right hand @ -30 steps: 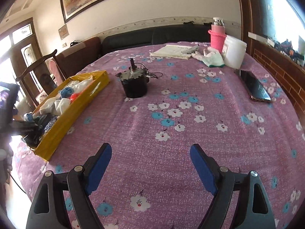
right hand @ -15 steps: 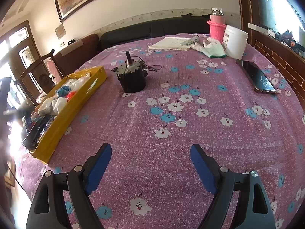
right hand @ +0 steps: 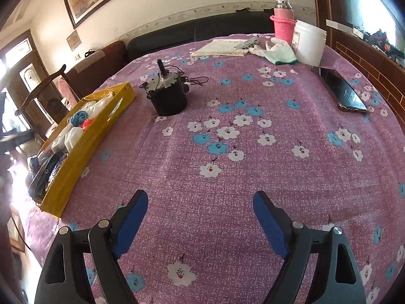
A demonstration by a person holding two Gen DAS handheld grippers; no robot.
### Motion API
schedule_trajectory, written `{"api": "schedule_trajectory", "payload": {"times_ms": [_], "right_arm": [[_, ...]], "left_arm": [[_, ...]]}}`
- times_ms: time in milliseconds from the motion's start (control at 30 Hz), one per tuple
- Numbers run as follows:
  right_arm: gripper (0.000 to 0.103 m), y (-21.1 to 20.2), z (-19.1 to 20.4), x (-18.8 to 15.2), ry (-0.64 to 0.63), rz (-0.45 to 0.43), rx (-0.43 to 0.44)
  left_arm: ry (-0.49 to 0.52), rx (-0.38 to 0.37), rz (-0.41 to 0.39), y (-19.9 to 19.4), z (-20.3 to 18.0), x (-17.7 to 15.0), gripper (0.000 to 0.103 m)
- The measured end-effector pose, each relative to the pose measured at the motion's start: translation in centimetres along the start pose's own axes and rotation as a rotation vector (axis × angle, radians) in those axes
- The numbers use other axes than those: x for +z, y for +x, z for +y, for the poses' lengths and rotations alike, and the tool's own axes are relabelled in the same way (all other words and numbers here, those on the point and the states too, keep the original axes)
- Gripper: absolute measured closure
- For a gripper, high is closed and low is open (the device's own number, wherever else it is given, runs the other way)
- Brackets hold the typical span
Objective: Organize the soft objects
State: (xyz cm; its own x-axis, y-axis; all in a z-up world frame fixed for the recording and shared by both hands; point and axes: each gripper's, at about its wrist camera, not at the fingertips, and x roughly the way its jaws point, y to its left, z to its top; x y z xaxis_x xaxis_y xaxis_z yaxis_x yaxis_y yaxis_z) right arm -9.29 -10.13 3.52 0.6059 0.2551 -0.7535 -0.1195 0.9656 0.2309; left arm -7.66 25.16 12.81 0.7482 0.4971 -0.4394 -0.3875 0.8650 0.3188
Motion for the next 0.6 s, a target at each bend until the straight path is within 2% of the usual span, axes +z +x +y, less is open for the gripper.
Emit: {"api": "schedule_trajectory", "payload": {"times_ms": [33, 100, 167, 233, 300, 367, 500, 600], "right_arm": [[0.015, -0.2, 0.3, 0.0, -0.012, -0.01, -0.012], [0.015, -1.3, 1.6, -0.2, -0.039, -0.053, -0.029], [0.015, -2.4, 3.4, -0.2, -0.054, -0.08, 0.027], [0.015, -3.3, 6.0, 0.1, -0.091, -0.102, 0.079], [0.014, -3.7, 9.4, 0.2, -0.172, -0.117, 0.096], [0.014, -3.7, 12.1, -0.3, -0.242, -0.134, 0.061], [0.014, -3.3, 15.7, -2.0, -0.344, -0.151, 0.018], [0.014, -3.0, 16.9, -3.2, -0.377, -0.152, 0.007]], "left_arm": [[-0.053, -0.016, -0.052, -1.7, 1.1, -0.1, 0.0], [-0.182, -0.103, -0.184, -5.9, 3.9, -1.0, 0.0], [-0.268, -0.178, -0.266, -8.6, 5.3, -2.2, 0.0], [-0.283, -0.222, -0.221, -8.5, 4.8, -2.4, 0.0], [-0.284, -0.365, -0.08, -6.6, 3.5, -2.6, 0.0], [-0.298, -0.34, -0.022, -5.9, 2.6, -3.4, 0.0], [-0.226, -0.236, 0.007, -6.2, -0.1, -4.9, 0.0], [-0.18, -0.218, 0.033, -7.0, -1.2, -5.8, 0.0]]}}
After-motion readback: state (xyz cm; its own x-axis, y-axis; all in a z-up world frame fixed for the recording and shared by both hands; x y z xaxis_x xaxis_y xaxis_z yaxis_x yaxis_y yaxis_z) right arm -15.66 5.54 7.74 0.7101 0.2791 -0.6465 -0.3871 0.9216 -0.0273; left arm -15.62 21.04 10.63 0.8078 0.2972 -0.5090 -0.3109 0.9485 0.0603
